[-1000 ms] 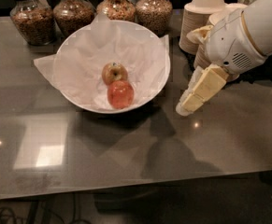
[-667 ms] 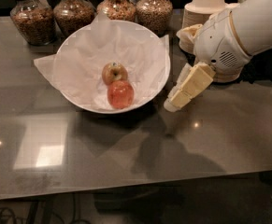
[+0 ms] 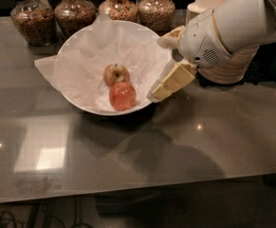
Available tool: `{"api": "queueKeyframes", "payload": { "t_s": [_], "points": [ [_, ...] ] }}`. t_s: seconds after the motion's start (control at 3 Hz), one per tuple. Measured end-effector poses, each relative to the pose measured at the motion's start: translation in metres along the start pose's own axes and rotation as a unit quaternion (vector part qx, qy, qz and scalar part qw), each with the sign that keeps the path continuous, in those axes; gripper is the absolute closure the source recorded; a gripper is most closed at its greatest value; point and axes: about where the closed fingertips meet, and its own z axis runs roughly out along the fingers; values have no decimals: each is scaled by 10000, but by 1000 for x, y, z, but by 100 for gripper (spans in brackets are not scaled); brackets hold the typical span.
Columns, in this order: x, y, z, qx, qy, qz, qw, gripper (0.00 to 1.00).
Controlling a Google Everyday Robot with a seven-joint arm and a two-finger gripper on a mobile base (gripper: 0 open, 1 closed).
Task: Pick apple from white bowl
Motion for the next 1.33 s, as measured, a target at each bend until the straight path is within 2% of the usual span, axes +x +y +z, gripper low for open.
{"api": "queueKeyframes", "payload": {
  "t_s": [0.33, 1.0, 1.33],
  "points": [
    [-7, -2, 10, -56, -45, -60, 10000, 16],
    [-13, -8, 41, -243, -130, -148, 9995, 37],
    [-13, -11, 53, -320, -167, -164, 9992, 40]
  ]
}}
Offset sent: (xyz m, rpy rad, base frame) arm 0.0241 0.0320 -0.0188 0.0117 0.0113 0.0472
